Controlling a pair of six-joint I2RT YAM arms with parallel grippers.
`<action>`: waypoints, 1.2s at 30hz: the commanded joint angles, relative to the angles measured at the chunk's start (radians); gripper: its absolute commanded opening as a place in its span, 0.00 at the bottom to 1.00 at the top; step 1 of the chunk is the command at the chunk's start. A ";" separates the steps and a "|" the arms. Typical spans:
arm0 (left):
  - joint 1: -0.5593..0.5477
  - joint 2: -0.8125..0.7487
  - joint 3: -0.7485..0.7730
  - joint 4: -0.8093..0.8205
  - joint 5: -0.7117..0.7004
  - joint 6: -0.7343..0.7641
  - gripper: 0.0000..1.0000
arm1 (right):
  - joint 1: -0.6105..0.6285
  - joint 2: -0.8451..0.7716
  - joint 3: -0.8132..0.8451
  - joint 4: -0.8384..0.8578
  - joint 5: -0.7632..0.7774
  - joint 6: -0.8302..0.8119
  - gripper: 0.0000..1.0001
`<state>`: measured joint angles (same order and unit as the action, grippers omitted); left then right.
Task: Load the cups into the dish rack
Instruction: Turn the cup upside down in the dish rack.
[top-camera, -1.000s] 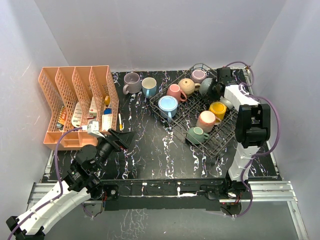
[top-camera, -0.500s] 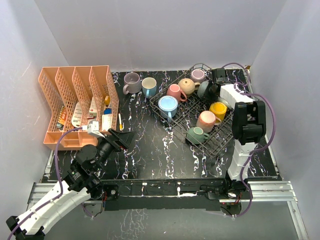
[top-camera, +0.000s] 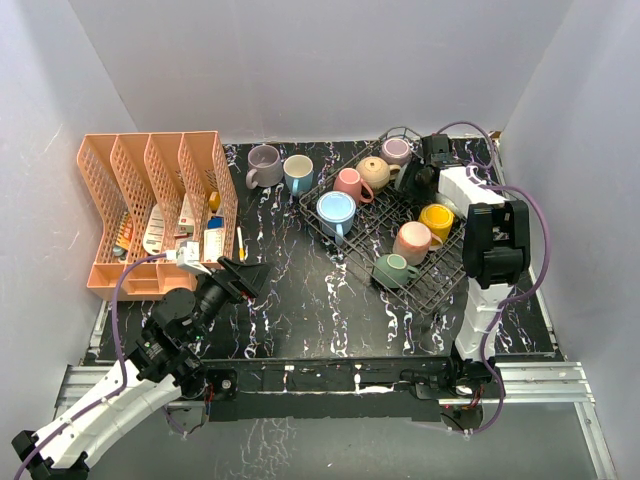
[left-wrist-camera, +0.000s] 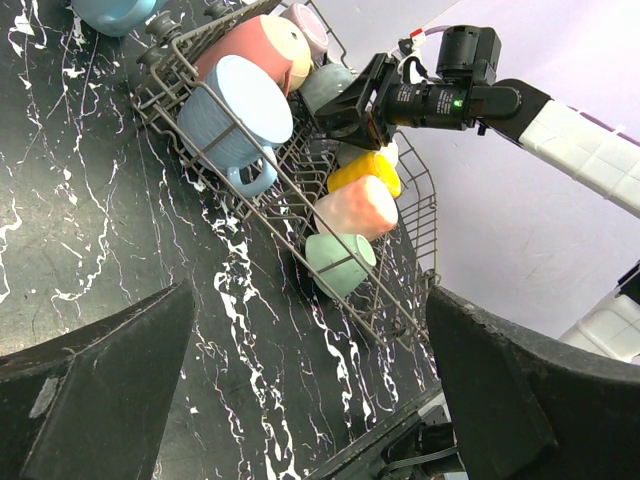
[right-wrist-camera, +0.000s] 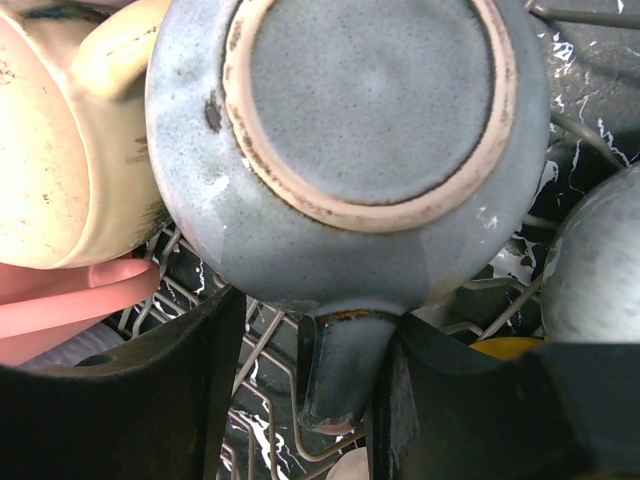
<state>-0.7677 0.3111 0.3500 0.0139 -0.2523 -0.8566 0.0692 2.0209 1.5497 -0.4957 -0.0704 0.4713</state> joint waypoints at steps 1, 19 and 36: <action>0.004 0.006 0.039 0.012 -0.003 0.001 0.97 | 0.020 -0.033 0.055 0.155 -0.005 -0.044 0.49; 0.004 -0.002 0.056 -0.004 -0.004 0.007 0.97 | 0.067 -0.131 -0.020 0.154 -0.008 -0.058 0.52; 0.004 -0.007 0.052 -0.012 0.003 0.002 0.97 | 0.061 -0.343 -0.132 0.218 -0.563 -0.538 0.47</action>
<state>-0.7677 0.3107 0.3668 -0.0071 -0.2523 -0.8562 0.1352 1.7618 1.4147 -0.3309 -0.4103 0.1703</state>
